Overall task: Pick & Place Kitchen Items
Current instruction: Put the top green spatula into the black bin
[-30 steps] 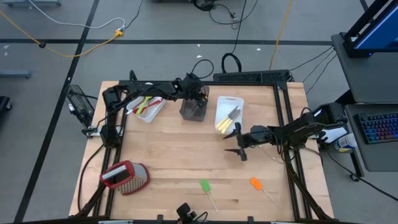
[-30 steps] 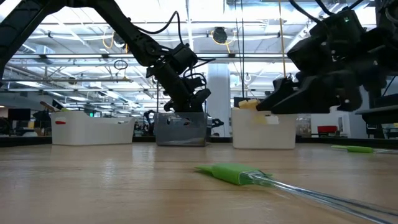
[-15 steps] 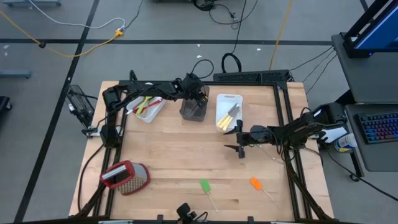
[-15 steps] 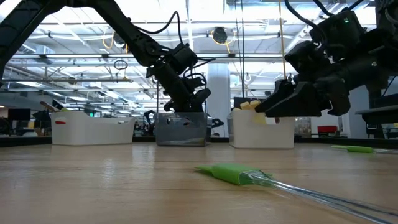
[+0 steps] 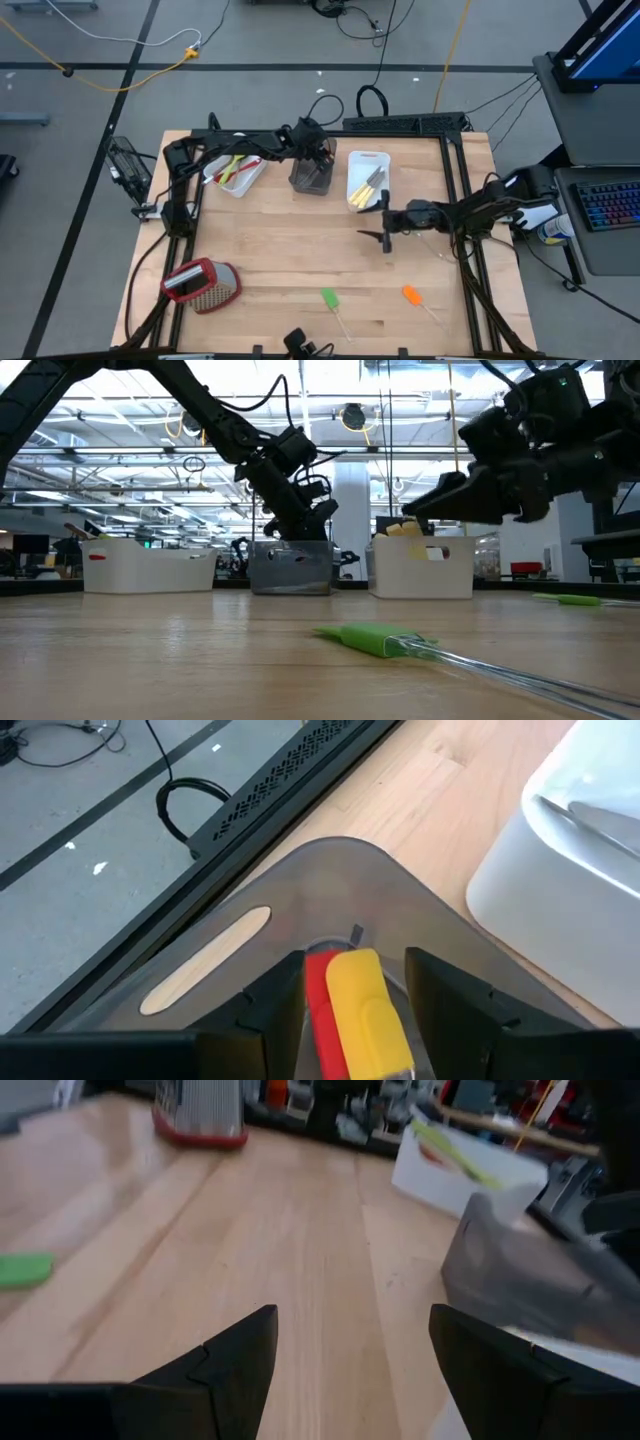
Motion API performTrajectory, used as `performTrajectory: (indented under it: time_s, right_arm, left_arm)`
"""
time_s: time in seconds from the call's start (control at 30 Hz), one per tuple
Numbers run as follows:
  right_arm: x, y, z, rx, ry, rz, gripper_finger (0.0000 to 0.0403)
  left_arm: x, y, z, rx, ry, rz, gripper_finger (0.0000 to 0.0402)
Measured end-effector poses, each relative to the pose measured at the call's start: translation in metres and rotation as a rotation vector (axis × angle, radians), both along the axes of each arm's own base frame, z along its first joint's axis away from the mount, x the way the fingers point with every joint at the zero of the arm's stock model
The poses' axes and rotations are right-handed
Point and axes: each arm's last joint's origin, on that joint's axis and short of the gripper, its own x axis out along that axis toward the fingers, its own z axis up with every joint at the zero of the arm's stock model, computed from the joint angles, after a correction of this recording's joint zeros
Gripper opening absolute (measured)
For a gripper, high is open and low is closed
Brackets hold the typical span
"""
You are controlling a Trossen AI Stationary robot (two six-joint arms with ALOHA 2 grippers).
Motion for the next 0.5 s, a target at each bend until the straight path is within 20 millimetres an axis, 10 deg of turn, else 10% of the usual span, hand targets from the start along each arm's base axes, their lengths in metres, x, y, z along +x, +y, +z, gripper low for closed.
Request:
performTrajectory:
  time_s: [0.5]
  right_arm:
    - [-0.014,-0.003,0.031,0.076,-0.077,-0.095,0.0254]
  left_arm:
    - [-0.006,-0.050,0.080,0.149,-0.097,-0.167,0.0172]
